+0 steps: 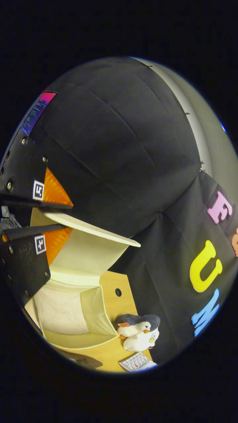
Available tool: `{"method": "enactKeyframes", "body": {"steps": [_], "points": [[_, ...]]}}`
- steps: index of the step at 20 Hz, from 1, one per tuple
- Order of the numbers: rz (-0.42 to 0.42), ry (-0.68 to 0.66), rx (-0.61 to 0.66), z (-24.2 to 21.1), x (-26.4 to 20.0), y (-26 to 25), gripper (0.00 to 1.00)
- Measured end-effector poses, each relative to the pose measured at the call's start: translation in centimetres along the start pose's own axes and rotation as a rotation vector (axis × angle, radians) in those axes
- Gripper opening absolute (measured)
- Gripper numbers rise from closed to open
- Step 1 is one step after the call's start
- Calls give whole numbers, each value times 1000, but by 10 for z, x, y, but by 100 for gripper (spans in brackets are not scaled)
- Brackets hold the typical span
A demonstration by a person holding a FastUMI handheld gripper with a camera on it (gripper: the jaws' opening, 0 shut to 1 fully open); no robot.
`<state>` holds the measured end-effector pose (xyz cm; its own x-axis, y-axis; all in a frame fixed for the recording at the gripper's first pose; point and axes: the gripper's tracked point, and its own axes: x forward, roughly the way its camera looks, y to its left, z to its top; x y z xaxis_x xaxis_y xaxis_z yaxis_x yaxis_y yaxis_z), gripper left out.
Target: Open the storage box then place both shoes into the box .Put the left shoe in first, then the right shoe, with the right side of both shoes facing outward in a uniform manner.
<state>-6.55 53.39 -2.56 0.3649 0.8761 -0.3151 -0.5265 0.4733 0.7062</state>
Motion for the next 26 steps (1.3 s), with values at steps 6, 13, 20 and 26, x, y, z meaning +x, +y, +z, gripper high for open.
{"method": "enactKeyframes", "body": {"steps": [6,13,20,26], "points": [[-42,-43,-133,8,-17,-9,97],[-206,-165,-262,49,-78,-76,97],[-393,-246,-268,76,-148,-168,97],[-546,-224,-301,69,-198,-243,97]]}}
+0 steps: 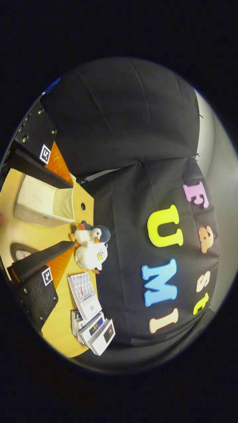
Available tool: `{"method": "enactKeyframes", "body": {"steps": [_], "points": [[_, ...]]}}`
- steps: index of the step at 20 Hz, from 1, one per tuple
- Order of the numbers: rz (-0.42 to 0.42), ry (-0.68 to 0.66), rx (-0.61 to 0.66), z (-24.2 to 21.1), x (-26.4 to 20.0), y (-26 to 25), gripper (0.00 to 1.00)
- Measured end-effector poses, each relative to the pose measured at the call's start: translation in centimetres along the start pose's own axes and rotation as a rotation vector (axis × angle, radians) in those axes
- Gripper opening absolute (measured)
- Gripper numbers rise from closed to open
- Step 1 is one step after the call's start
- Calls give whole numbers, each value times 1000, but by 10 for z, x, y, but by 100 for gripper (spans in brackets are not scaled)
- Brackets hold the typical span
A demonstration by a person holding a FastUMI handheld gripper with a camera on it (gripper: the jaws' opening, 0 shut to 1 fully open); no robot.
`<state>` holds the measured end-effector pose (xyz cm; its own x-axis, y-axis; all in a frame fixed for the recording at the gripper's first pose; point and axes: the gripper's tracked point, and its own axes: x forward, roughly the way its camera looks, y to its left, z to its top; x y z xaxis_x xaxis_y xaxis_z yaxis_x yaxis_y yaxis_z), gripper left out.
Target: Open the storage box then place both shoes into the box .Put the left shoe in first, then the right shoe, with the right side of both shoes facing outward in a uniform manner.
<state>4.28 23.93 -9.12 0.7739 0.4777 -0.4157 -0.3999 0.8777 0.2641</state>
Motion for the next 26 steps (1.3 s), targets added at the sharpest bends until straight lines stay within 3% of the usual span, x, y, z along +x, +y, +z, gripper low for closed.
{"method": "enactKeyframes", "body": {"steps": [7,13,26], "points": [[-93,96,-33,-50,4,-72,98],[-125,225,-51,-110,19,-116,98],[-149,499,-44,-220,46,-154,98]]}}
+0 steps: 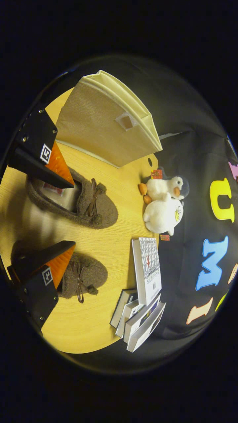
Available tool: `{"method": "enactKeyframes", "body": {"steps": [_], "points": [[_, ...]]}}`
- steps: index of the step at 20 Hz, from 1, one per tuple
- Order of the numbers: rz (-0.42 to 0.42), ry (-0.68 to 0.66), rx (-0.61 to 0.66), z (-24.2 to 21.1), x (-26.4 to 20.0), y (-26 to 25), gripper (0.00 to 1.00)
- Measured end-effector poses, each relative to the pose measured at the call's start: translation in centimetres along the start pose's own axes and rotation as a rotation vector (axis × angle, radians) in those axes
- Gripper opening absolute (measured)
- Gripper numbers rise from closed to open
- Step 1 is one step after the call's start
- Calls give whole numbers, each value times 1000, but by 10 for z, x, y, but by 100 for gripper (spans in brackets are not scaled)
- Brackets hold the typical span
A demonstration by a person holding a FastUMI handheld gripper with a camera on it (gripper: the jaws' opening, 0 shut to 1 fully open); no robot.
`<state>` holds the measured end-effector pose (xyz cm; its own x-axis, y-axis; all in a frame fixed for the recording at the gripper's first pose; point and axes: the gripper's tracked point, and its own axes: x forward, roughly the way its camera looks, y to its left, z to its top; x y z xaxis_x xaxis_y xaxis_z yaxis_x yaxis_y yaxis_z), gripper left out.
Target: Open the storage box then place both shoes into the box .Put the left shoe in first, then the right shoe, with the right side of both shoes facing outward in a uniform manner.
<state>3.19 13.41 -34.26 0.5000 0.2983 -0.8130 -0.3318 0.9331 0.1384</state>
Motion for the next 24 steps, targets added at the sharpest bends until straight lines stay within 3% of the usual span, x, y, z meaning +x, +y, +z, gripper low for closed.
{"method": "enactKeyframes", "body": {"steps": [4,5,6,7,9,12,13,17,24], "points": [[-24,65,23,-11,15,-4,78],[-8,76,46,-12,18,1,61],[1,84,65,-12,19,5,56],[7,92,76,-12,19,9,38],[-1,97,76,-11,19,9,22],[-47,85,124,-7,20,-3,22],[-48,106,174,-14,18,0,1],[-34,103,287,-2,15,1,1],[-1,54,354,31,-12,11,1]]}}
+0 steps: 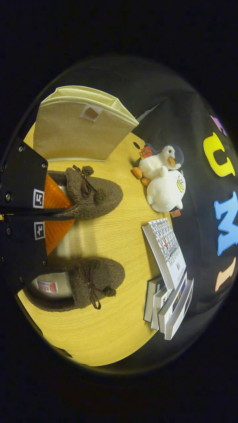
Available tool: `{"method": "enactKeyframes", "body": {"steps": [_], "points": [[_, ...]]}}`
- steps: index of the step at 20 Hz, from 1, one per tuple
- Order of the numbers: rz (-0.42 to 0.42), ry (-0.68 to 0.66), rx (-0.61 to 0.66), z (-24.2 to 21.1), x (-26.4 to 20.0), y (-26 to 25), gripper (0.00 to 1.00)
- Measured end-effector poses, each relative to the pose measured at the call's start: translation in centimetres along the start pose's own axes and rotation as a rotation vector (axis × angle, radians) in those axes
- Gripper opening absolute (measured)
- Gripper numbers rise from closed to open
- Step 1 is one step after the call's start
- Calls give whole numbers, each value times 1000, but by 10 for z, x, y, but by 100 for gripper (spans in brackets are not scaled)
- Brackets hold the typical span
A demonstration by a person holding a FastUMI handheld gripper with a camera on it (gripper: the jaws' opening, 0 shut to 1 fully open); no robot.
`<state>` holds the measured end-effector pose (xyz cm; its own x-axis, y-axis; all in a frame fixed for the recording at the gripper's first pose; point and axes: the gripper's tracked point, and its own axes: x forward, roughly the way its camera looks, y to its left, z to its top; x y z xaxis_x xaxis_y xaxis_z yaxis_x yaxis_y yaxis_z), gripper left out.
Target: Open the storage box then place both shoes into the box .Put the left shoe in first, then the right shoe, with the right side of both shoes facing outward in a uniform manner.
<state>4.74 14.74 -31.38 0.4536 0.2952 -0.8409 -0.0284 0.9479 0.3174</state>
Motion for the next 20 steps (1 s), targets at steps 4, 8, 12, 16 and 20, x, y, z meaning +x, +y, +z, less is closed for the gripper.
{"method": "enactKeyframes", "body": {"steps": [4,8,12,16,20], "points": [[40,-31,50,23,-22,22,1],[82,-74,73,52,-47,51,1],[133,-107,88,76,-67,87,1],[187,-131,83,89,-79,129,1],[235,-128,80,88,-76,169,1]]}}
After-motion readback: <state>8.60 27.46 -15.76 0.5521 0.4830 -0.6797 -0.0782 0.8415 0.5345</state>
